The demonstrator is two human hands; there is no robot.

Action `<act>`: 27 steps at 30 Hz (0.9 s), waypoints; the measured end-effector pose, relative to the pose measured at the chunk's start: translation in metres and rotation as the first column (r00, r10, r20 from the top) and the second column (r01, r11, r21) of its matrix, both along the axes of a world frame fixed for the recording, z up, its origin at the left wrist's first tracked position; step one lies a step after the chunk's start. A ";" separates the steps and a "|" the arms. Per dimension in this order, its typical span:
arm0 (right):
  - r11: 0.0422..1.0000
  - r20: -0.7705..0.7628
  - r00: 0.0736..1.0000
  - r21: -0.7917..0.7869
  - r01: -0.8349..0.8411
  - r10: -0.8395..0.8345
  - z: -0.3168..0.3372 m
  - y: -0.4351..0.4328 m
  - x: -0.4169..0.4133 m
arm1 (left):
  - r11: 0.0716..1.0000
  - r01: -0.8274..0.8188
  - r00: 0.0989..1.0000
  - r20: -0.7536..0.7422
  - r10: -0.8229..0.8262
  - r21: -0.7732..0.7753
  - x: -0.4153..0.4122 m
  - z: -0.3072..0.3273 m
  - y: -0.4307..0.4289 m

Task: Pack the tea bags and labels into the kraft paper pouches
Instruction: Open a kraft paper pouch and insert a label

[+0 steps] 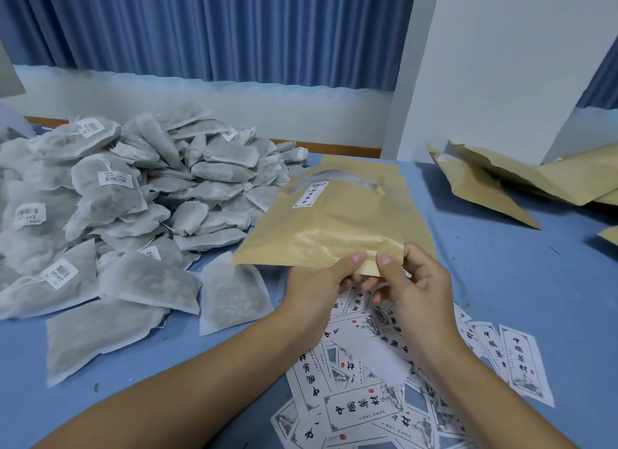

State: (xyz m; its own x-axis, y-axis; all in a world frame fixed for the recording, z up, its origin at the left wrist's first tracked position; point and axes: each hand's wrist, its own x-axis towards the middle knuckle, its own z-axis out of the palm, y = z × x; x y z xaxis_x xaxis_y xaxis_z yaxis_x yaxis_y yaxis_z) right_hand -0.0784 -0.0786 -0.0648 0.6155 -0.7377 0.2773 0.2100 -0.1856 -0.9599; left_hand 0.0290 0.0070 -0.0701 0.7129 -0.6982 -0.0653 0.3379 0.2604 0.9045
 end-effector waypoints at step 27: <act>0.937 0.084 0.995 0.349 0.026 -0.059 0.001 0.006 0.003 | 0.996 0.030 0.998 -0.046 -0.034 -0.084 -0.006 0.004 0.004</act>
State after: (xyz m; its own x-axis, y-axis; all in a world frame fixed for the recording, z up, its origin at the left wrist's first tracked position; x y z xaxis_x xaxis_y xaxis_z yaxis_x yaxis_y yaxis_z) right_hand -0.0756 -0.0726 -0.0634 0.5655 -0.8230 0.0535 0.2995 0.1444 -0.9431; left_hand 0.0225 0.0114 -0.0658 0.6879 -0.7248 -0.0391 0.3892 0.3229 0.8627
